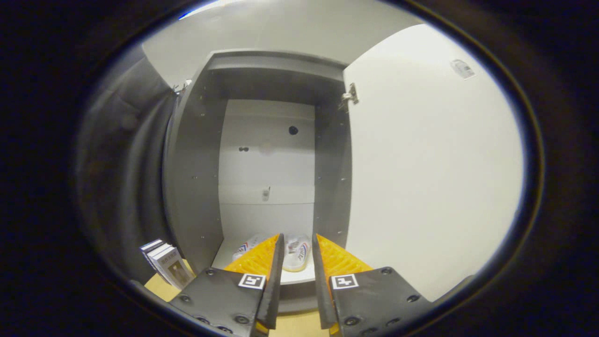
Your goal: Open the shoe cabinet door, grab the shoes and put them into the shoe cabinet, then close the shoe cabinet door.
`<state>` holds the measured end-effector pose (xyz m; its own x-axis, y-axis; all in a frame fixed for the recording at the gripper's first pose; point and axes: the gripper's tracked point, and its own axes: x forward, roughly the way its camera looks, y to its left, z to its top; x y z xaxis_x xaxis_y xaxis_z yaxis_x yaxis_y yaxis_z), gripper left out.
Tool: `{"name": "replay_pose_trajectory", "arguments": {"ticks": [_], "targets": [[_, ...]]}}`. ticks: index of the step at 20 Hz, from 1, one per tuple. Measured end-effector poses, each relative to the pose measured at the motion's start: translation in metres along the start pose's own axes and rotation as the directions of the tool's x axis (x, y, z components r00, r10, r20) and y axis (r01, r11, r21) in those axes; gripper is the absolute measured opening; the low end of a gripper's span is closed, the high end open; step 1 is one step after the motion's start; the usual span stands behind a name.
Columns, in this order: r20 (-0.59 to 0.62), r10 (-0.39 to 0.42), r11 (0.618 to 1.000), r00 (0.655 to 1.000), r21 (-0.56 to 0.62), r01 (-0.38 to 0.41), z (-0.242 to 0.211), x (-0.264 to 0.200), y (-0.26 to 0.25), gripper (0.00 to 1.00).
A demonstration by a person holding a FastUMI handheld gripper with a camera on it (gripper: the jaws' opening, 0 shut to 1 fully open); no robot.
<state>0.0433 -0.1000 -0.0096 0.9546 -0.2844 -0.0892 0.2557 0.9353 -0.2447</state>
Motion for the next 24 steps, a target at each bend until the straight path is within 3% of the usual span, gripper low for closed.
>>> {"name": "replay_pose_trajectory", "arguments": {"ticks": [9,18,24], "targets": [[0.054,-0.018,1.0,0.998,0.012,0.017,0.032,-0.089,-0.095,0.36],[0.08,0.054,0.997,0.995,0.052,-0.058,0.045,-0.158,-0.173,0.36],[0.105,-0.001,0.998,0.994,0.068,-0.006,0.052,-0.178,-0.239,0.36]]}}
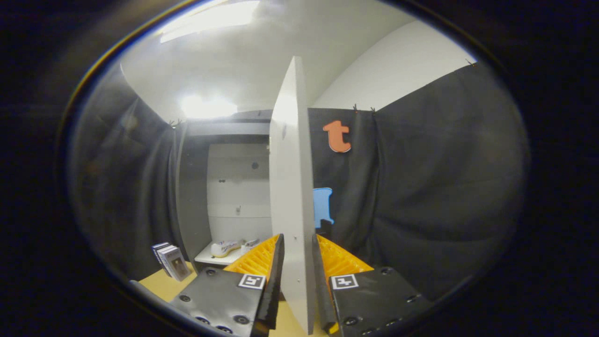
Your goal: Open the shoe cabinet door, grab the shoes and put them into the shoe cabinet, then close the shoe cabinet door.
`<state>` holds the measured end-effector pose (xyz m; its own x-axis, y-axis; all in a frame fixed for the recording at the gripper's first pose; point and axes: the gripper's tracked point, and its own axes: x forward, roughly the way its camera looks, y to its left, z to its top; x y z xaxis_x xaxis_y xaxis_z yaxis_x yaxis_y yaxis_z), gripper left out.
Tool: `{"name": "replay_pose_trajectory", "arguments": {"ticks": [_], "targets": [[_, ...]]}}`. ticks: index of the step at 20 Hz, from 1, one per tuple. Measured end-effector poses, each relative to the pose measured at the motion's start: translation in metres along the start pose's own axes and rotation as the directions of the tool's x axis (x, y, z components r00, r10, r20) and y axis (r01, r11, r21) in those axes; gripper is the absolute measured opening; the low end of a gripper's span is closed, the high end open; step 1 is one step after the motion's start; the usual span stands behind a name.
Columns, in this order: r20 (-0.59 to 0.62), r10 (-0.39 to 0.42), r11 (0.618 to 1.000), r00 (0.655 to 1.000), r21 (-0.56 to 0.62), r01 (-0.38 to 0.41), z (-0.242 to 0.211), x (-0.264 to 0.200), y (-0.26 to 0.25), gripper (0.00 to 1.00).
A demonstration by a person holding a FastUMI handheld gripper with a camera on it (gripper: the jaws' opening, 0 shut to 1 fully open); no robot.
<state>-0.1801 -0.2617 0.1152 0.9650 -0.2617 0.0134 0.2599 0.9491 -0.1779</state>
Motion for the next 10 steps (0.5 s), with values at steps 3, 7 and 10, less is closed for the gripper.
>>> {"name": "replay_pose_trajectory", "arguments": {"ticks": [3,7,10], "targets": [[-0.006,-0.025,1.0,1.0,0.006,0.025,0.001,0.001,-0.024,0.36],[-0.031,-0.031,0.999,0.999,0.022,0.031,-0.008,0.012,-0.046,0.36],[-0.059,-0.007,0.999,0.998,0.033,0.009,-0.017,0.027,-0.05,0.35]]}}
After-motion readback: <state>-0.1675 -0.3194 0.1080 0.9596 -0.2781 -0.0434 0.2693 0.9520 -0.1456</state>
